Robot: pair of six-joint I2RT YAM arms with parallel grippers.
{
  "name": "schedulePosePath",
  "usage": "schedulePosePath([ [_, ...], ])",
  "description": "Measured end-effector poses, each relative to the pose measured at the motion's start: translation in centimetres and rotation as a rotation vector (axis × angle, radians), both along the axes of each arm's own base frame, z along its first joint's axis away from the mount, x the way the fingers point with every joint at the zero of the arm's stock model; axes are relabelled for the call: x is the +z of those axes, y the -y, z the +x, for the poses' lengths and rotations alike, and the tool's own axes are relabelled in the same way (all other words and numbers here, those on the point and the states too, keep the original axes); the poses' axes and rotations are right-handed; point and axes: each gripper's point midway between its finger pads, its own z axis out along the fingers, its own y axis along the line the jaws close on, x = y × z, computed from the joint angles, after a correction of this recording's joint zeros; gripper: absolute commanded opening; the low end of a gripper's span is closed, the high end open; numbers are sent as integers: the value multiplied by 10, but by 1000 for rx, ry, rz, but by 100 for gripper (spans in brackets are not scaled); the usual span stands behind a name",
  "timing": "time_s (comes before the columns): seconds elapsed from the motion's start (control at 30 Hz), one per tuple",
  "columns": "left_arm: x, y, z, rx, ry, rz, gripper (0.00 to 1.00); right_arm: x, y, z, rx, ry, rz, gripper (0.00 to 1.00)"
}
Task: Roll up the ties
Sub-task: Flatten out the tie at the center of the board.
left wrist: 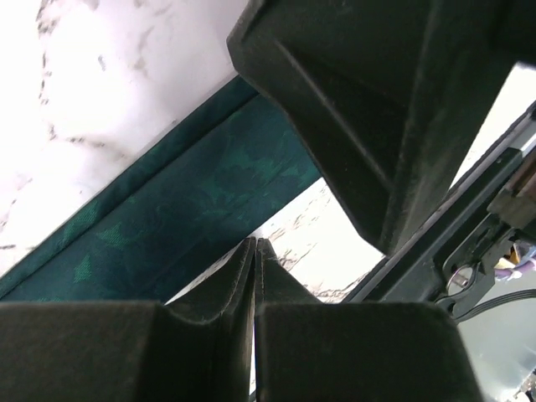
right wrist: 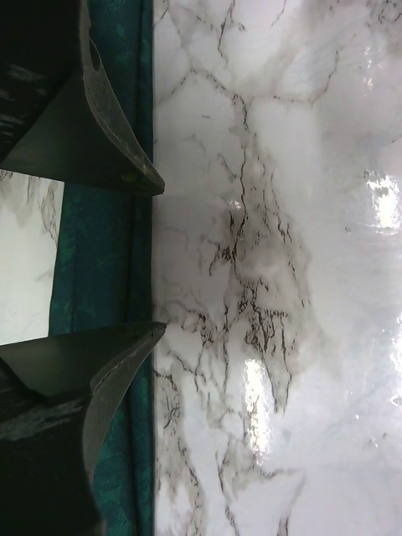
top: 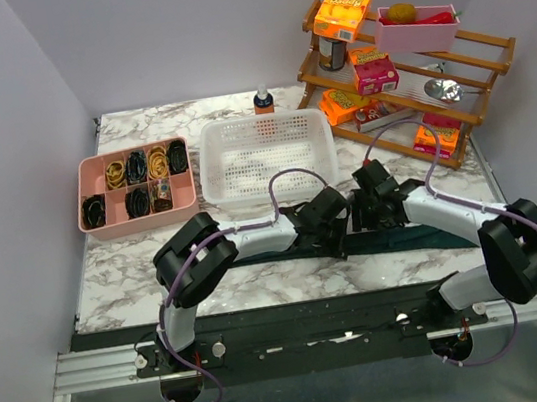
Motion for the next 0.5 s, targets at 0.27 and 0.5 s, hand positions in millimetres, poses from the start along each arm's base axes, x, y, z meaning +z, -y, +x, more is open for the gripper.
schedulePosePath([
  [0.27,4,7,3,0,20,-29,12,6,4,1,-20,23,-9,70],
  [0.5,6,11,3,-2,28,-46,12,6,7,-8,-33,31,-3,70],
])
